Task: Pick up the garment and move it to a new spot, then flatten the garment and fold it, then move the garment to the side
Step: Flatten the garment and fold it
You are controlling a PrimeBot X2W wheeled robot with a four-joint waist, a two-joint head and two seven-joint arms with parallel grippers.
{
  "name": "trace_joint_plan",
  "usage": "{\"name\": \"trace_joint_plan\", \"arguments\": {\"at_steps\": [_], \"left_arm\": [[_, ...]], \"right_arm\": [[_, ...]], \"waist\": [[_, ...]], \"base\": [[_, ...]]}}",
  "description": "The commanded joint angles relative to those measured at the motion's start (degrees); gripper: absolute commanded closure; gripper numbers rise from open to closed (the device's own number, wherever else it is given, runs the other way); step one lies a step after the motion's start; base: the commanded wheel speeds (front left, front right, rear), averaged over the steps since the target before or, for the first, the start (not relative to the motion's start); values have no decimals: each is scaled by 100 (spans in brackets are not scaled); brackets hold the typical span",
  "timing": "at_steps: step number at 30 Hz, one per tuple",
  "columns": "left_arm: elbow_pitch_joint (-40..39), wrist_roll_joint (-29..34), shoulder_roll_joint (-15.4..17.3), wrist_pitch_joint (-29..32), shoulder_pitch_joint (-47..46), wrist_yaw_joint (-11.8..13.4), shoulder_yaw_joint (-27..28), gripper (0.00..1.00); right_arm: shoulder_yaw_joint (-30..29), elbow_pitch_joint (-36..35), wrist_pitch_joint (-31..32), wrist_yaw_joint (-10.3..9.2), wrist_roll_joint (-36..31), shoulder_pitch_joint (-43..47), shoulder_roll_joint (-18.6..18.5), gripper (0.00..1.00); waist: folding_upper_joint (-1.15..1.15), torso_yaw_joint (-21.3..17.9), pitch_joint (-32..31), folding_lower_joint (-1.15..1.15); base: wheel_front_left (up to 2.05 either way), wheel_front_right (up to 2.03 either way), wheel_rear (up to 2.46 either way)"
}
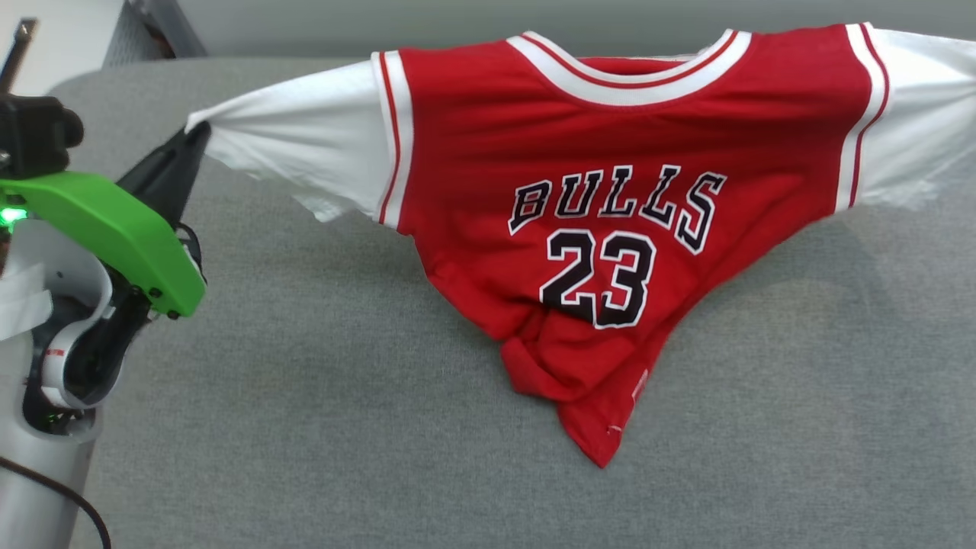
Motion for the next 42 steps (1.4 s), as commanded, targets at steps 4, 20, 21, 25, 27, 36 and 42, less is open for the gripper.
{"name": "trace_joint_plan", "arguments": {"at_steps": [4, 20, 21, 25, 27, 36, 42], "left_arm": [[-163, 154, 155, -311, -76, 116, 297, 100], [-651, 354, 460, -940, -8, 138, 872, 100], [-669, 347, 467, -945, -3, 139, 888, 100], [-677, 314, 497, -995, -100, 112, 947, 100], [-601, 278, 515, -999, -218, 61, 939, 100], [29, 232, 597, -1130, -1341, -239, 826, 100], [610, 328, 646, -1226, -2535, -476, 643, 100]], "right_arm": [[-67, -257, -267, -11, 116, 14, -161, 100], [-443, -1195, -557, -11, 216, 211, -397, 100], [-469, -1233, -542, -11, 216, 219, -394, 100], [-574, -1353, -537, -11, 187, 174, -382, 100], [-616, -1359, -569, -11, 155, 79, -375, 100], [-612, -956, -856, -11, 12, -889, -339, 100], [-437, -413, -1163, -11, -176, -1999, -283, 100]], "waist": [[0, -91, -685, 0], [0, -105, -1171, 0], [0, -105, -1151, 0], [0, -108, -941, 0], [0, -108, -782, 0], [0, -120, 222, 0], [0, -169, 999, 0]], "base": [[0, 0, 0], [0, 0, 0], [0, 0, 0], [0, 0, 0], [0, 0, 0], [0, 0, 0], [0, 0, 0]]}}
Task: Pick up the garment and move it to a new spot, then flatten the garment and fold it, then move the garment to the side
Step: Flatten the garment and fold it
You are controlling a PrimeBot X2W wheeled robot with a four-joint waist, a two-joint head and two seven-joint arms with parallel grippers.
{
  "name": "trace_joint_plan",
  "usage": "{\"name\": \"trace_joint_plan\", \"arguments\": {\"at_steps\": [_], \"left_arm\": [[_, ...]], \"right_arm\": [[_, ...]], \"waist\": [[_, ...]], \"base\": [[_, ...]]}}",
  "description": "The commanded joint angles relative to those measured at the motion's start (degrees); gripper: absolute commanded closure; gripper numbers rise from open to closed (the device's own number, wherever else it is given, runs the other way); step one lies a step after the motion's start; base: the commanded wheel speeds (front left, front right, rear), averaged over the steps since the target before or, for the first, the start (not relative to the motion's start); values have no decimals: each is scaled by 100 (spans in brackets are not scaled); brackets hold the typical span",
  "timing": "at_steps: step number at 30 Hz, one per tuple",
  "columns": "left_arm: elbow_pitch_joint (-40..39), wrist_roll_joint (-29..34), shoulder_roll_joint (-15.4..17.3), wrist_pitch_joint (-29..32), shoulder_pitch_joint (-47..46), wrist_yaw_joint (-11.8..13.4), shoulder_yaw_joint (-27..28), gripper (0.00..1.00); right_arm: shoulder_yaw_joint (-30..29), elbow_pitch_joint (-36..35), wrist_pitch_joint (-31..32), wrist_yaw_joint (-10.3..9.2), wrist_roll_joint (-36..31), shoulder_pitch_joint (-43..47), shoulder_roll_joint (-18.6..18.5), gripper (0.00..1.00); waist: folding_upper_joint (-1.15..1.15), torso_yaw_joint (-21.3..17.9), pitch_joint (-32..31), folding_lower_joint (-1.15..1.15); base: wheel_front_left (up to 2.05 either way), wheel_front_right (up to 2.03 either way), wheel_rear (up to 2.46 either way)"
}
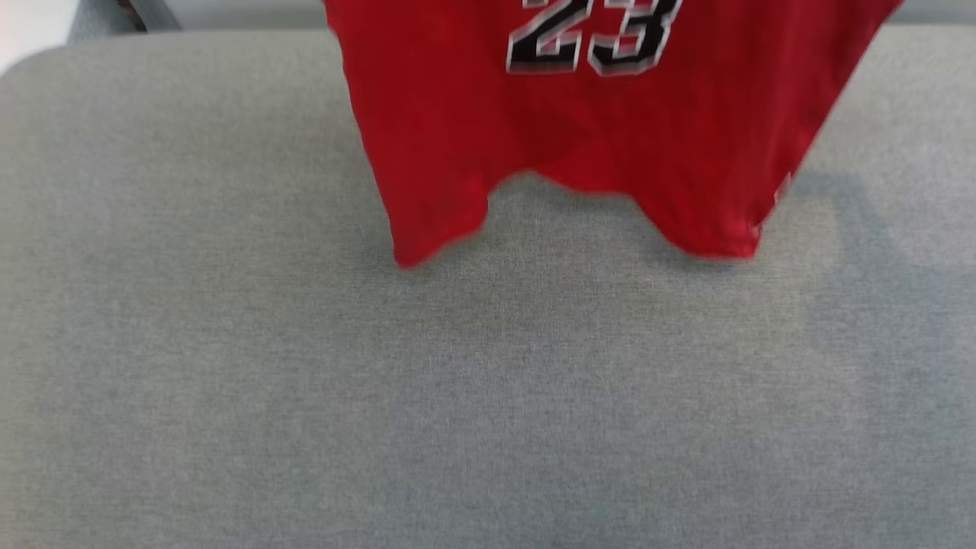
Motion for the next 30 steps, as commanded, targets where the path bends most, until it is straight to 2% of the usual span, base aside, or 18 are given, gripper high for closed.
{"name": "trace_joint_plan", "arguments": {"at_steps": [1, 11, 19, 24, 30], "left_arm": [[172, 87, 108, -67, -322, -5, 53, 100], [1708, 497, -67, -653, -2649, -340, -328, 100], [3107, 800, -266, -1547, -4257, -480, -482, 100], [3837, 923, -362, -2118, -4737, -567, -625, 100], [4431, 848, -542, -2695, -4615, -650, -822, 100]], "right_arm": [[-33, 177, -71, -55, -93, -281, -33, 100], [212, 1566, -485, -55, -605, -2472, 417, 100], [179, 2703, -1224, -55, -1144, -3848, 881, 100], [208, 3206, -1766, -55, -1366, -4227, 1161, 100], [342, 3550, -2274, -55, -1405, -4171, 1361, 100]], "waist": [[0, -61, 768, 0], [0, -145, 1887, 0], [0, -218, 2496, 0], [0, -211, 2690, 0], [0, -133, 2739, 0]], "base": [[0, 0, 0], [0, 0, 0], [0, 0, 0], [0, 0, 0], [0, 0, 0]]}}
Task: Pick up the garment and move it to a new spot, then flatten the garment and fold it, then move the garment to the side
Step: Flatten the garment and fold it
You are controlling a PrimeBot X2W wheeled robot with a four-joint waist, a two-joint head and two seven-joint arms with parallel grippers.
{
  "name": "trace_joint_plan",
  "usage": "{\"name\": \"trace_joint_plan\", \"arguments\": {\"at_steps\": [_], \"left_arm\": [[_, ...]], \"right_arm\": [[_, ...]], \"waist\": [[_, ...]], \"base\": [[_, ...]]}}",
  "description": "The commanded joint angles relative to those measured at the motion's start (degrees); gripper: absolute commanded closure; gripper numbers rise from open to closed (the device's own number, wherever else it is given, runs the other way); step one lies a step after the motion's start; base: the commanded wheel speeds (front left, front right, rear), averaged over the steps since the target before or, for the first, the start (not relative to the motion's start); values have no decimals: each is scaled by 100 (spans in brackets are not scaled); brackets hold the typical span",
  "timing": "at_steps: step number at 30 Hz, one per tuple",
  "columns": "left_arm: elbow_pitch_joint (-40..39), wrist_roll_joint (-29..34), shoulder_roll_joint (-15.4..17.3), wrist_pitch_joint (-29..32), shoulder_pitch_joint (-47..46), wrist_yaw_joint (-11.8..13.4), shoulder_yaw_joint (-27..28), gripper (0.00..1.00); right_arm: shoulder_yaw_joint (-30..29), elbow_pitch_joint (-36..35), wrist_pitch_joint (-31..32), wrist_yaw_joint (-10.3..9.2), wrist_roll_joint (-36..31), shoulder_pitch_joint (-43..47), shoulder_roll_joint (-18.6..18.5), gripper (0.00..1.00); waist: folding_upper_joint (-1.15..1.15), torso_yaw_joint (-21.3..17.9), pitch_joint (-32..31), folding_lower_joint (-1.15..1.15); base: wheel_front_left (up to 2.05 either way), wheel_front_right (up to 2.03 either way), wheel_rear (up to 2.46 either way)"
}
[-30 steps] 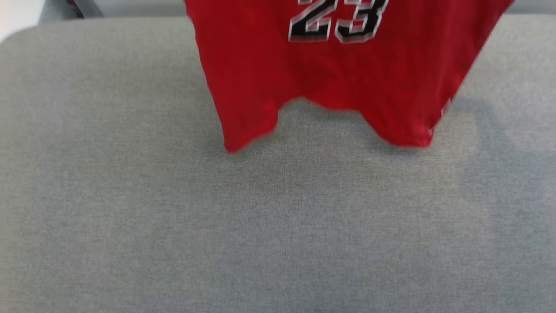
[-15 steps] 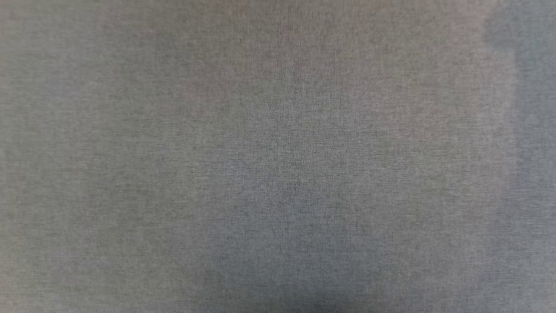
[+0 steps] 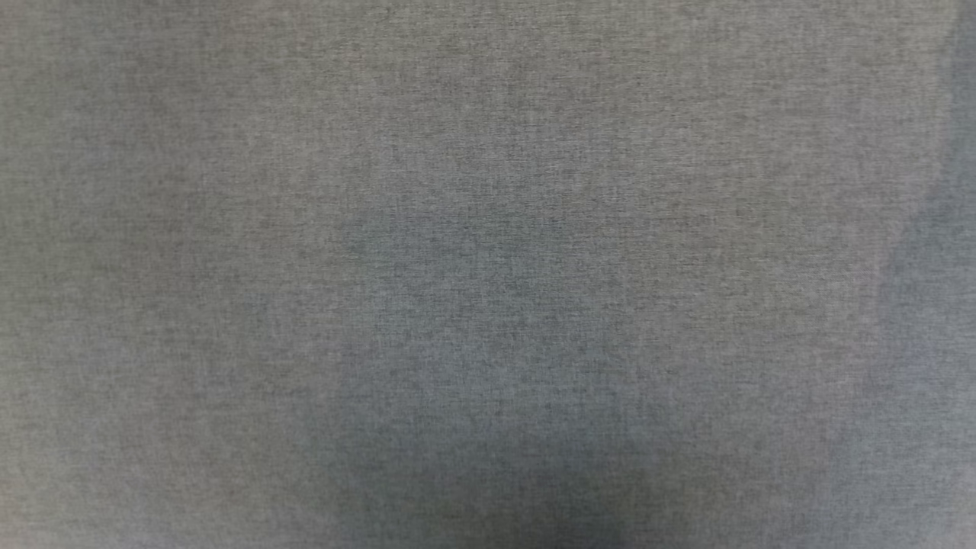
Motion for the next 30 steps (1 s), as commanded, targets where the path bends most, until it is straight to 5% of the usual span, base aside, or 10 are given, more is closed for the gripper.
{"name": "trace_joint_plan", "arguments": {"at_steps": [1, 12, 30], "left_arm": [[116, -72, 62, -109, 100, -2, 14, 100], [232, -638, -267, -442, 1671, -30, -517, 100], [-33, -1480, -621, -439, 5593, -31, -1208, 100]], "right_arm": [[-2, 77, -112, -56, 1, 73, -69, 100], [466, 247, -601, -56, 571, 1410, -100, 100], [1175, -790, -721, -56, 2178, 5588, -626, 100]], "waist": [[0, 47, 8, -1], [0, 183, -565, -1], [0, 292, -2458, -1]], "base": [[0, 0, 0], [0, 0, 0], [0, 0, 0]]}}
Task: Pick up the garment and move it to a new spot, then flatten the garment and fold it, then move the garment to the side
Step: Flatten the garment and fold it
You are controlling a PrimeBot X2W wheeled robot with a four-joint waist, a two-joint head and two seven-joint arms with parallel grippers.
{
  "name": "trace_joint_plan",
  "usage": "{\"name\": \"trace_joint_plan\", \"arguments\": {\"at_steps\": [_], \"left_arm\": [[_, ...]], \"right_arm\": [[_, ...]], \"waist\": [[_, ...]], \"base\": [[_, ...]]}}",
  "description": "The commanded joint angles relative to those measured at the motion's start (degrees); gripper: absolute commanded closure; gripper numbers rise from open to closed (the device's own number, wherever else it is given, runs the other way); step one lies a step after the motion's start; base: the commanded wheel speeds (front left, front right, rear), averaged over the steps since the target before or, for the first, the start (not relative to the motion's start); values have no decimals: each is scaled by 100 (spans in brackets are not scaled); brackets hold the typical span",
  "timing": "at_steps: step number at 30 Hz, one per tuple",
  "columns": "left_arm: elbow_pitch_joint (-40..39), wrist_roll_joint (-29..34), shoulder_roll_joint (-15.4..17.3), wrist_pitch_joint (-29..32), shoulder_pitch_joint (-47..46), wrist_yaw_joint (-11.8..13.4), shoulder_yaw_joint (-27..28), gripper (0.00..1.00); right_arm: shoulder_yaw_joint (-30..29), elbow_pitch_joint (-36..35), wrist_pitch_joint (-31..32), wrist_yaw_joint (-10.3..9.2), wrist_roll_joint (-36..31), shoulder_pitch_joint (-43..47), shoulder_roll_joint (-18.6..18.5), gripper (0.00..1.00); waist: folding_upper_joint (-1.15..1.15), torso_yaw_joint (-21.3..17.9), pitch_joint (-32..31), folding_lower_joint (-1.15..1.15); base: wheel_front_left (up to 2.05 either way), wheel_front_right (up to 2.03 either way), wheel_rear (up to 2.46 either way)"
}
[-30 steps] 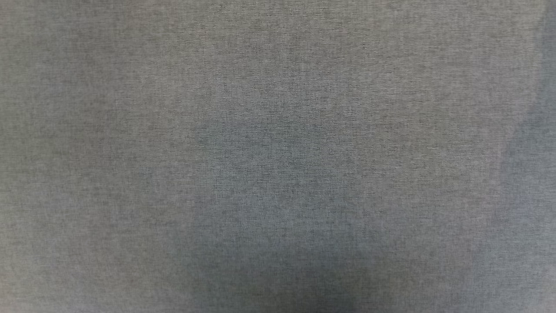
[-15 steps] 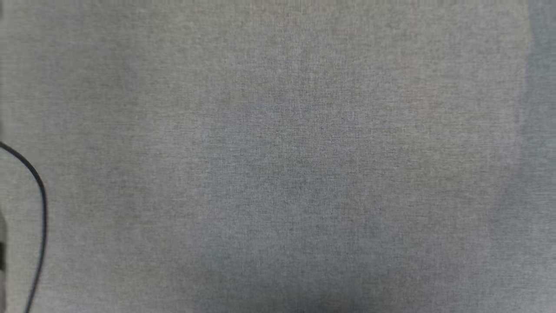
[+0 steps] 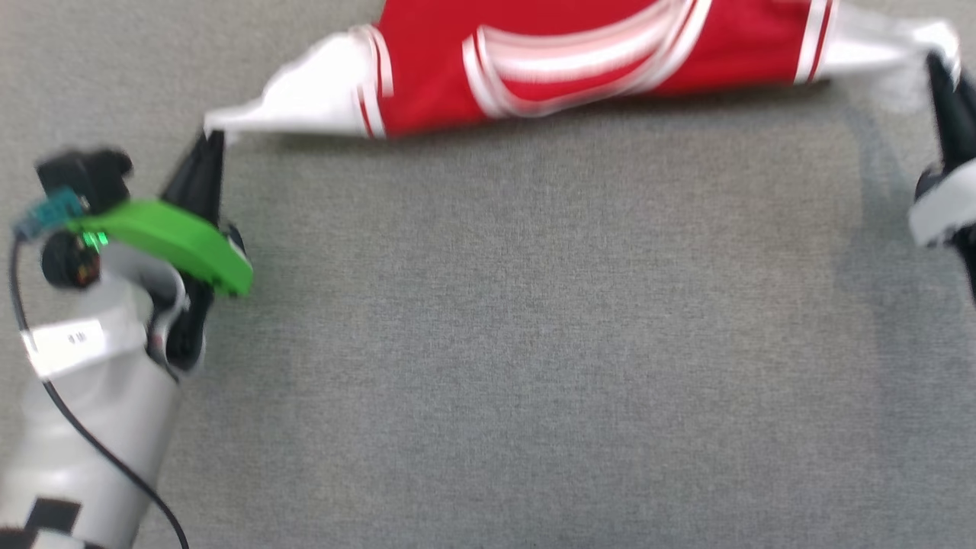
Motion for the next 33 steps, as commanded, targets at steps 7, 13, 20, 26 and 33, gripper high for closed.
{"name": "trace_joint_plan", "arguments": {"at_steps": [7, 13, 20, 26, 33], "left_arm": [[-29, -264, 24, 161, 1017, 44, -96, 100], [-105, -322, 0, 218, 1441, 155, -155, 100], [-140, -397, 10, 397, 2011, 192, -294, 100], [-472, -445, 142, 532, 2684, 268, -406, 100], [-1261, -634, 505, 972, 3483, 543, -409, 100]], "right_arm": [[77, -267, -9, -47, 214, 1118, -249, 100], [12, -308, -29, -47, 164, 1677, -306, 100], [180, -427, 183, -47, -64, 2353, -349, 100], [148, -712, 354, -47, -128, 3017, -437, 100], [-83, -1391, 837, -47, -31, 3976, -609, 100]], "waist": [[0, 70, -930, 1], [0, 88, -1207, 1], [0, 58, -1622, 1], [0, 19, -1972, 1], [0, 18, -2168, 1]], "base": [[0, 0, 0], [0, 0, 0], [0, 0, 0], [0, 0, 0], [0, 0, 0]]}}
